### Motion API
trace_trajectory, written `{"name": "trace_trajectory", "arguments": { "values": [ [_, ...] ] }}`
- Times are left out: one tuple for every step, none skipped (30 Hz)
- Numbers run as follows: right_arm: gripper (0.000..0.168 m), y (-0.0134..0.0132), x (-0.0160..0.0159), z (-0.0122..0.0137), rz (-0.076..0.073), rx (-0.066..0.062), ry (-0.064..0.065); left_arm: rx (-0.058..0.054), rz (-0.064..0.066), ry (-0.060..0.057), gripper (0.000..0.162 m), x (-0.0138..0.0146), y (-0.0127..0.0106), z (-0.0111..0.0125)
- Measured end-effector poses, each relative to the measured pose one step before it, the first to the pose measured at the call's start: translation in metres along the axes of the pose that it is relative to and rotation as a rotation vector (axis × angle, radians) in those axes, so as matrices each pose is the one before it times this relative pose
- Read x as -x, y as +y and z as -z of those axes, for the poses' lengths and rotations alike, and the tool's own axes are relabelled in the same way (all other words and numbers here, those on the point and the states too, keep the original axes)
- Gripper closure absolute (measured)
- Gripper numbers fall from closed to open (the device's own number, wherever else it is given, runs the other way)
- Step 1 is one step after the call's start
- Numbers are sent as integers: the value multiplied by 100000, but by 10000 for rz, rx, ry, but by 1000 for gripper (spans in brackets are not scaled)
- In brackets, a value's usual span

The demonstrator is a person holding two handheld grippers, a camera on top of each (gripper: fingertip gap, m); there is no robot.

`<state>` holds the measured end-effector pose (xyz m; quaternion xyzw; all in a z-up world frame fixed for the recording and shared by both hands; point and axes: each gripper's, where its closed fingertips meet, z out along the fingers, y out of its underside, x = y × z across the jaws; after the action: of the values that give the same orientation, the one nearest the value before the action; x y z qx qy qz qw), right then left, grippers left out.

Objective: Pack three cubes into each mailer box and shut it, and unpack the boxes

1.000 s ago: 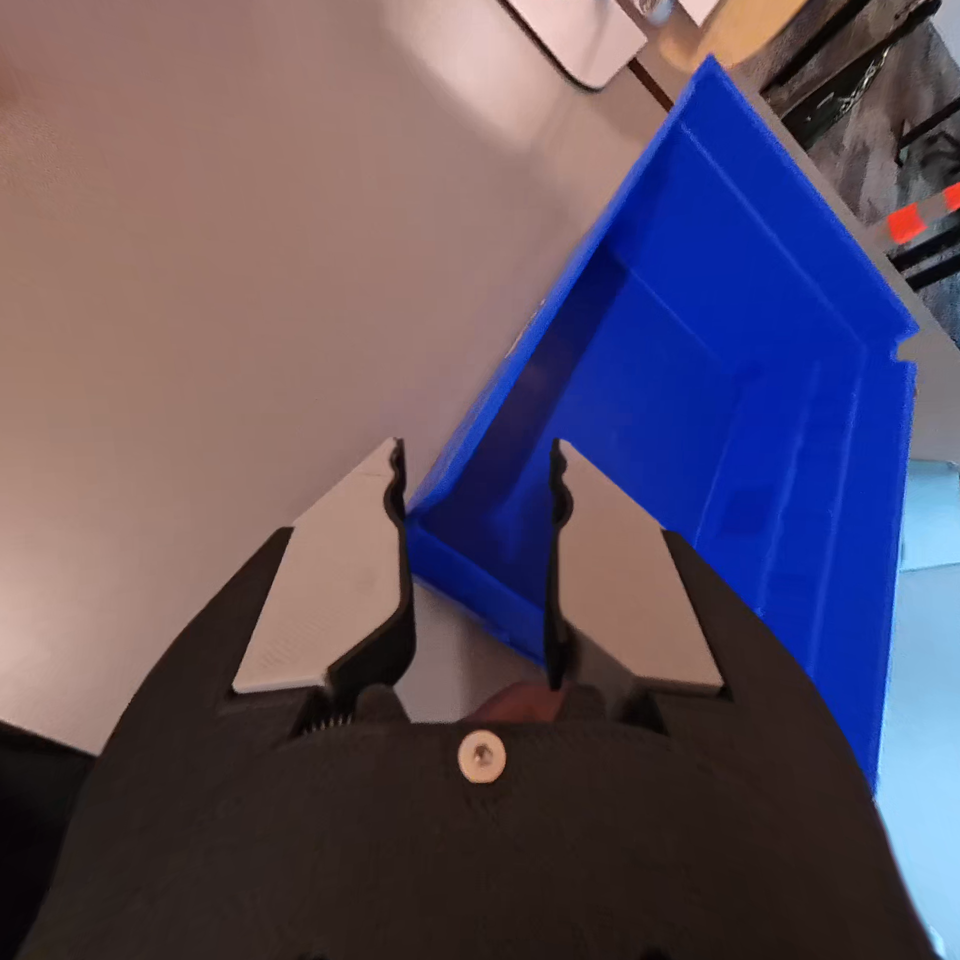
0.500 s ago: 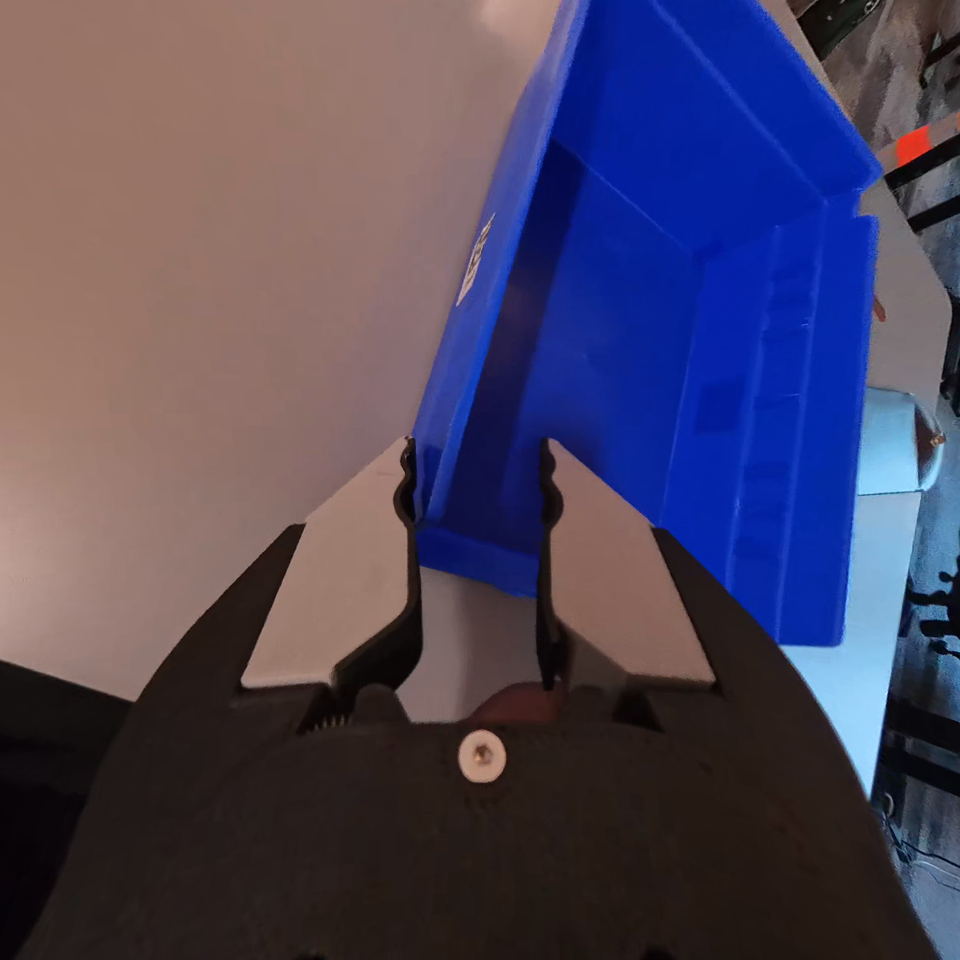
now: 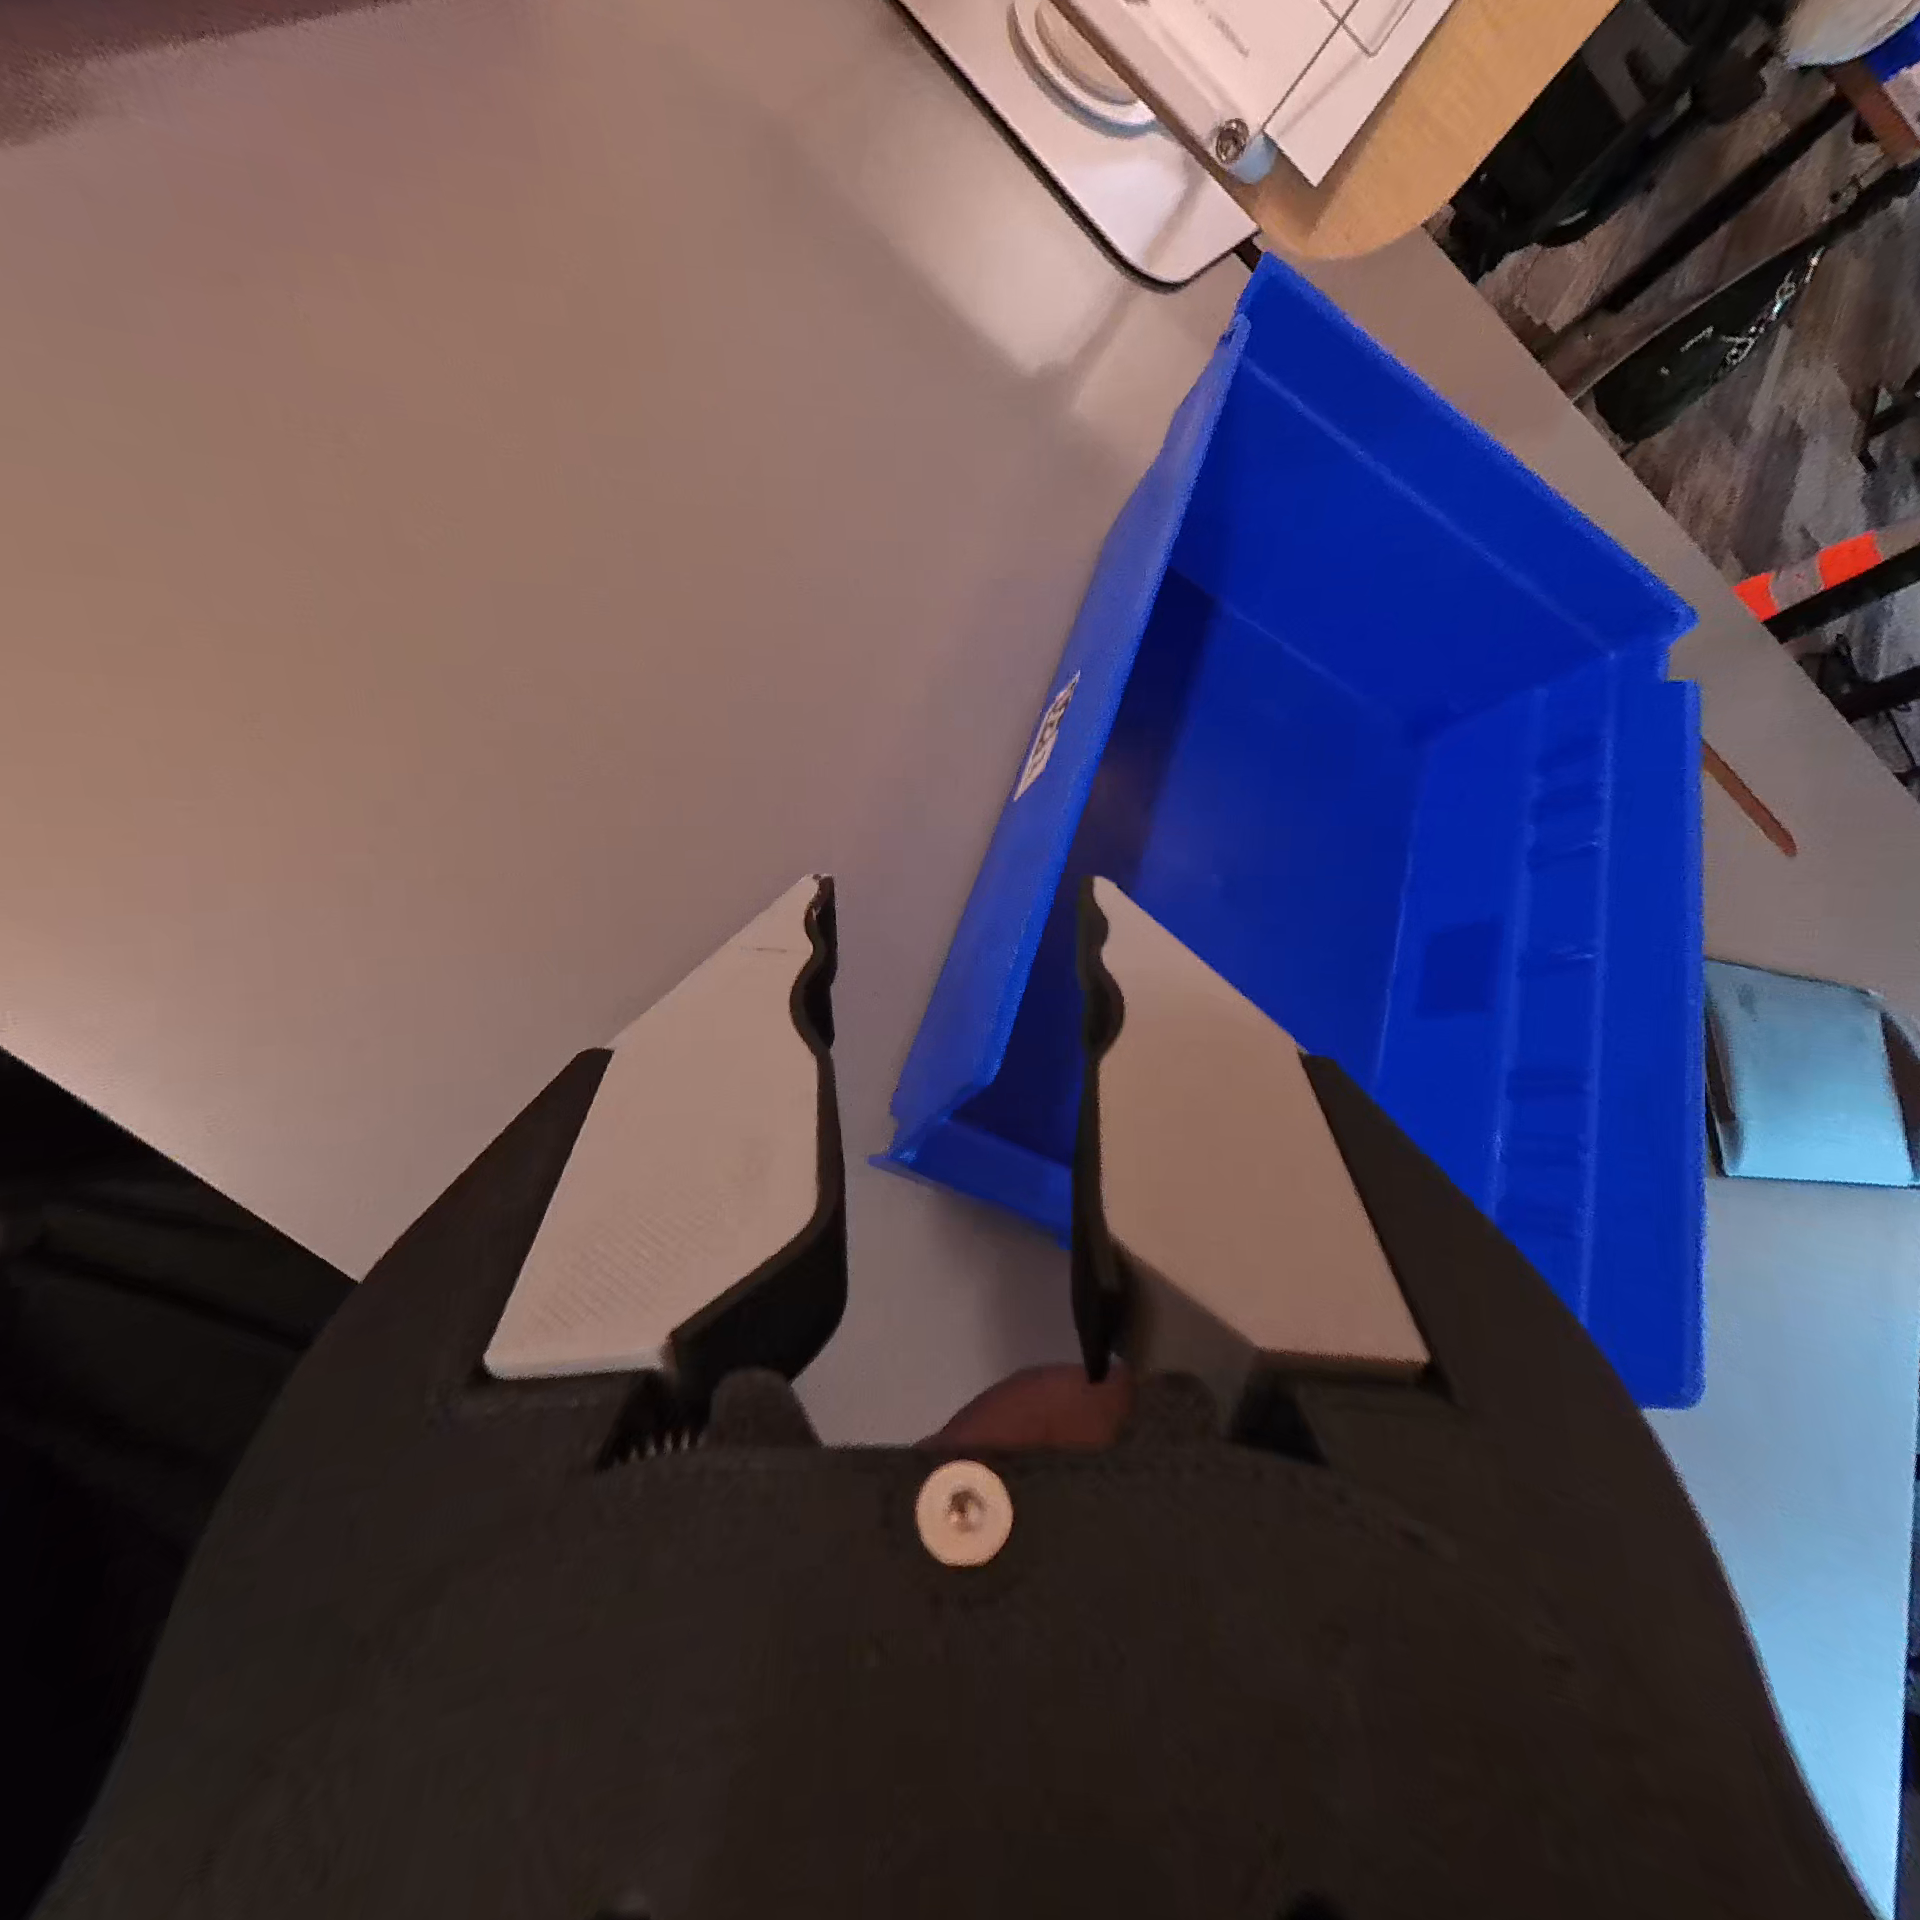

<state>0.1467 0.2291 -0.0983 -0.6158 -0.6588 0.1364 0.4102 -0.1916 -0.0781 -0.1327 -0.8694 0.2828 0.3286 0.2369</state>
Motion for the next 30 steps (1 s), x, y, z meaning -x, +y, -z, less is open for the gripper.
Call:
{"name": "trace_trajectory", "arguments": {
  "values": [
    [124, -182, 87, 16, -21, -65, -51, 277, -217, 294, 111, 69, 328, -615],
    [124, -197, 100, -24, -44, -74, -86, 192, -124, 373, 107, -131, 196, -658],
    [124, -193, 93, -65, -47, -77, -100, 216, -137, 450, 103, -326, 286, -736],
    [124, -179, 71, -106, -42, -70, -90, 330, -162, 305, 103, -182, 514, -863],
    [124, -125, 43, -144, -32, -50, -75, 311, -139, 278, 109, -221, 490, -938],
    [124, -75, -7, -178, -20, -24, -48, -124, -66, -176, 106, 422, -200, -618],
    [124, -19, -55, -196, -8, -1, -17, -164, -455, -194, 104, 312, -263, -481],
    [124, -1, -68, -215, 4, 18, -1, -47, -444, -275, 106, 453, -98, -345],
    [124, -5, -41, -205, 17, 20, -7, 16, -83, 77, 108, 227, -13, -134],
    [124, -19, 20, -169, 12, 10, -34, -20, -67, 291, 111, 72, 54, 167],
    [124, -59, 59, -129, -5, -2, -60, -1, 89, 487, 116, -19, 14, 351],
    [124, -90, 68, -95, -5, -20, -61, -33, 249, 707, 119, -236, -118, 460],
    [124, -106, 48, -57, 12, -37, -42, -30, 231, 722, 127, -258, -176, 605],
    [124, -116, -7, -17, 20, -41, -8, 7, 267, 844, 140, -376, -164, 690],
    [124, -79, -43, 0, 15, -36, 14, 44, 354, 834, 153, -309, -127, 642],
    [124, -60, -34, 21, 14, -30, 14, 92, 253, 348, 157, 251, -11, 409],
    [124, -4, -36, 42, 20, -21, 9, 194, 24, 90, 157, 413, 224, 56],
    [124, 55, -38, 60, 31, 8, 16, 285, 30, 195, 157, 111, 352, -273],
    [123, 113, -123, 107, 55, 24, 55, 311, 87, 169, 157, -49, 266, -313],
    [123, 115, -204, 156, 65, 2, 101, 234, 26, -58, 158, 122, 39, -156],
    [123, 95, -200, 180, 43, -21, 79, 55, -7, -524, 147, 578, -103, 4],
    [123, 67, -147, 178, -1, -38, 21, -67, -141, -709, 133, 656, -105, 85],
    [123, 23, -108, 174, -34, -52, -11, -196, -242, -351, 129, 24, -111, 127],
    [124, -29, -115, 144, -42, -56, -12, -356, -170, -137, 121, -307, -331, 84],
    [124, -77, -94, 119, -32, -64, -3, -310, -41, -385, 115, 120, -294, -72],
    [124, -118, -38, 101, -22, -66, -12, -60, -99, -509, 108, 361, 97, -258],
    [124, -108, 11, 58, -9, -51, -21, 136, -174, -543, 101, 439, 408, -459],
    [124, -101, 45, 34, 10, -35, -12, 200, -182, -502, 94, 346, 475, -636],
    [124, -69, 77, 17, 35, -12, -3, 206, -158, -226, 88, -142, 463, -741],
    [124, -43, 100, 13, 56, 2, 5, 235, -218, -66, 85, -424, 450, -865]
  ]
}}
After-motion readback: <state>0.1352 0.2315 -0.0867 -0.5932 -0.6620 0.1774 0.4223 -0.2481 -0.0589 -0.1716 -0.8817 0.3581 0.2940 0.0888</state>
